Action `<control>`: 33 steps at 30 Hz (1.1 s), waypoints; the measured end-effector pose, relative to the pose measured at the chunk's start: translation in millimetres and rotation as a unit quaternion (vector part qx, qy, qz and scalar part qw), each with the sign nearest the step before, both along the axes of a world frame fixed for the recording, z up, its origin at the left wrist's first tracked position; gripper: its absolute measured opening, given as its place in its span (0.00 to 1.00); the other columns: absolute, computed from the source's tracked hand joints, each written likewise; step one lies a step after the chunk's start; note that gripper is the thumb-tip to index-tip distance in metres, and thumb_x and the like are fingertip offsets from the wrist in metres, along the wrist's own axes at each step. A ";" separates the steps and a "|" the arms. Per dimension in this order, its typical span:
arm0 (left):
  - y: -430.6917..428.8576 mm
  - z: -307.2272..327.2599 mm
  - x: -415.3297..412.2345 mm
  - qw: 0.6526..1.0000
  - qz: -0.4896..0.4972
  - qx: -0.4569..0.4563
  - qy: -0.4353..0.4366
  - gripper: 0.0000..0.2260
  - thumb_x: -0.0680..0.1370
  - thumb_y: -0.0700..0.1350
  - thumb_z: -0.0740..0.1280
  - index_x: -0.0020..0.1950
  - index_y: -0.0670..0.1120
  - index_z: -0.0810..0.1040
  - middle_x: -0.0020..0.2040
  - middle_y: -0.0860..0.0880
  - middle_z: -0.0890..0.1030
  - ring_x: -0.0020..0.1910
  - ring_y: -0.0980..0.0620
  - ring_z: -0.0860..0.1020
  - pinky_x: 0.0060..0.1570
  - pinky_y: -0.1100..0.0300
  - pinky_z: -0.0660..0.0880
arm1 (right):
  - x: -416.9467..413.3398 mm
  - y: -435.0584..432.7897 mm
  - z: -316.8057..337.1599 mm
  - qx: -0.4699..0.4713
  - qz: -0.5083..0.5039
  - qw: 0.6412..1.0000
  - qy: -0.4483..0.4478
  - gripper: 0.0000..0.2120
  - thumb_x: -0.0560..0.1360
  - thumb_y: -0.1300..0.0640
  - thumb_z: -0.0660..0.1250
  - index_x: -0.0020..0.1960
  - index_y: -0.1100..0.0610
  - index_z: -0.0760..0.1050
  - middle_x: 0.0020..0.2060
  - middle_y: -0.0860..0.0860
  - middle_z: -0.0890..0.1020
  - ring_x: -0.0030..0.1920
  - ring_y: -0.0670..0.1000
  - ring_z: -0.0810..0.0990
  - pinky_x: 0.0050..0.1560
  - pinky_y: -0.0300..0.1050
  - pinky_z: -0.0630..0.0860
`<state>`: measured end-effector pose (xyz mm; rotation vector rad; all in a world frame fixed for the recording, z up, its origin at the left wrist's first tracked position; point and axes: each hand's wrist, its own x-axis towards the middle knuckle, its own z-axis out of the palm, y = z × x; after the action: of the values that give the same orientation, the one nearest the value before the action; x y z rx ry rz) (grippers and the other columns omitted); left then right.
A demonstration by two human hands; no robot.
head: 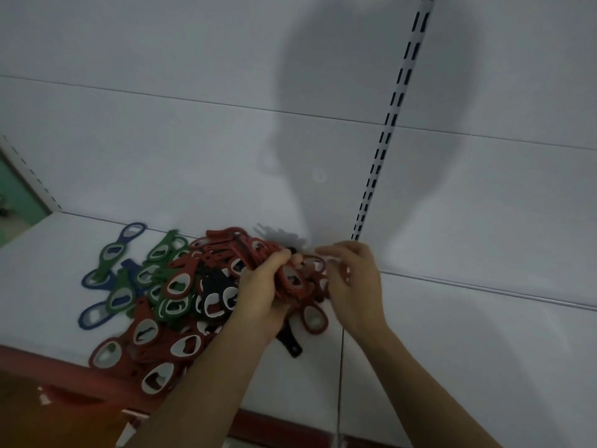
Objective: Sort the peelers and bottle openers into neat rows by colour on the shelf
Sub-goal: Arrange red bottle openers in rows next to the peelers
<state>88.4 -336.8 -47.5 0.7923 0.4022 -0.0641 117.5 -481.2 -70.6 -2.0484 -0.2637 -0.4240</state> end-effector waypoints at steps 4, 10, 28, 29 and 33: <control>21.0 -1.8 2.4 0.999 -0.002 0.026 0.024 0.02 0.77 0.41 0.72 0.48 0.43 0.83 0.39 0.45 0.83 0.44 0.47 0.84 0.64 0.42 0.77 | 43.4 -40.9 -17.3 -0.343 0.151 0.926 0.052 0.27 0.73 0.71 0.63 0.67 0.50 0.77 0.67 0.51 0.74 0.66 0.56 0.71 0.64 0.52 0.73; 29.7 -6.6 -5.8 0.997 -0.065 -0.020 0.037 0.11 0.75 0.40 0.72 0.57 0.45 0.83 0.44 0.46 0.83 0.42 0.47 0.84 0.44 0.48 0.83 | 69.4 -61.6 -23.1 -0.484 0.212 0.849 0.022 0.31 0.76 0.67 0.65 0.74 0.44 0.68 0.72 0.46 0.71 0.71 0.54 0.66 0.62 0.57 0.72; 67.1 -10.0 -13.7 0.999 -0.023 0.047 -0.007 0.17 0.73 0.37 0.70 0.61 0.42 0.79 0.44 0.44 0.80 0.40 0.49 0.80 0.45 0.52 0.80 | 56.7 -3.3 -0.5 -0.385 0.323 0.864 0.031 0.09 0.73 0.56 0.75 0.47 0.49 0.75 0.49 0.46 0.73 0.50 0.48 0.73 0.47 0.43 0.72; 69.1 -10.4 -13.6 0.999 -0.014 0.051 -0.014 0.18 0.73 0.38 0.71 0.62 0.41 0.78 0.44 0.44 0.80 0.40 0.49 0.80 0.43 0.52 0.81 | 57.2 -4.7 -0.9 -0.375 0.319 0.869 0.054 0.11 0.73 0.56 0.76 0.45 0.48 0.73 0.47 0.45 0.74 0.47 0.47 0.74 0.46 0.42 0.71; 71.1 -13.0 -11.7 0.995 0.034 0.076 -0.058 0.14 0.76 0.42 0.74 0.59 0.39 0.79 0.45 0.40 0.78 0.43 0.44 0.79 0.47 0.50 0.79 | 51.2 -1.2 11.0 -0.182 0.285 0.929 0.148 0.11 0.69 0.57 0.80 0.46 0.49 0.79 0.40 0.45 0.84 0.41 0.42 0.82 0.46 0.44 0.78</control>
<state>76.7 -265.6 -60.5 0.9270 0.3270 0.0766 168.7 -482.4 -59.7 -2.2304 -0.7694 0.3159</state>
